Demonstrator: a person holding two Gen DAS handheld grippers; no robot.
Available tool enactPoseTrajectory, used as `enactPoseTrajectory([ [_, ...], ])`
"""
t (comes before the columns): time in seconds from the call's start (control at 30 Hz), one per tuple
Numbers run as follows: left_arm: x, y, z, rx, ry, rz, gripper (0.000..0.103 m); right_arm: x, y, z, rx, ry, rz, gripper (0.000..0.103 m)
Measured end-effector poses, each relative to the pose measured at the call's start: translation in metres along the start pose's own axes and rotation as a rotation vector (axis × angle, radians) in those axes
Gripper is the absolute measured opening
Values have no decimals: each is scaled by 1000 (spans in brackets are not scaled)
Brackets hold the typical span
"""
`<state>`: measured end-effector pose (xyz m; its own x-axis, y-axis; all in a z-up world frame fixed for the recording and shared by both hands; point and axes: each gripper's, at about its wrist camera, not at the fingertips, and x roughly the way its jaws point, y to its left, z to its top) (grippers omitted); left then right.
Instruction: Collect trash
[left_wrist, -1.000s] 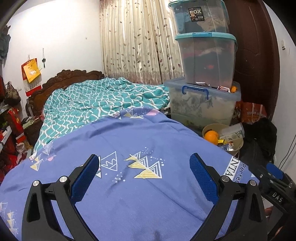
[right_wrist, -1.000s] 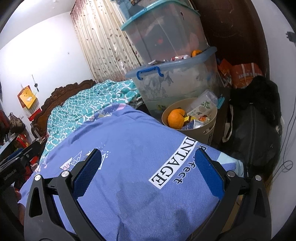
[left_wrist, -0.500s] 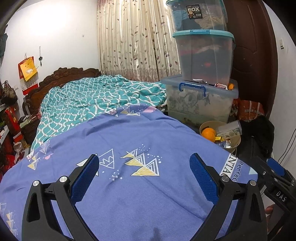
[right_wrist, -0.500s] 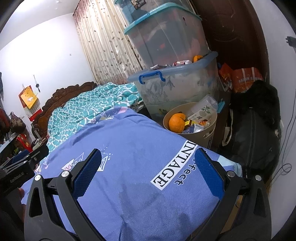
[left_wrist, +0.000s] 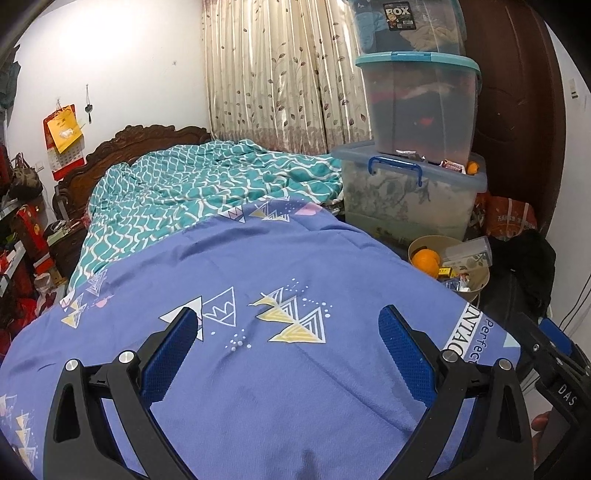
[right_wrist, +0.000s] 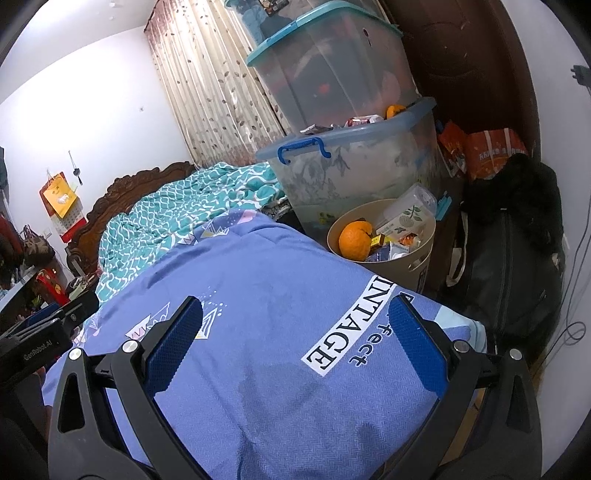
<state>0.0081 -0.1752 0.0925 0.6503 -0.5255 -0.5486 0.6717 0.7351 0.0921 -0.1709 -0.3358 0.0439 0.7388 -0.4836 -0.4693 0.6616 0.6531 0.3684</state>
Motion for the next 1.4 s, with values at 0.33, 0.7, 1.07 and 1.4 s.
enactPoseTrajectory([
  [0.33,2,0,-3,-2,11,21,95,1,1,-2,-3,3,3,100],
  [0.7,2,2,-4,-8,16,13,95,2,4,-5,-11,3,6,100],
  [1.07,2,6,-6,-24,29,37,95,3,4,-6,-12,7,7,100],
  [1.4,3,7,-4,-19,22,52,95,3,5,-6,-13,10,8,100],
])
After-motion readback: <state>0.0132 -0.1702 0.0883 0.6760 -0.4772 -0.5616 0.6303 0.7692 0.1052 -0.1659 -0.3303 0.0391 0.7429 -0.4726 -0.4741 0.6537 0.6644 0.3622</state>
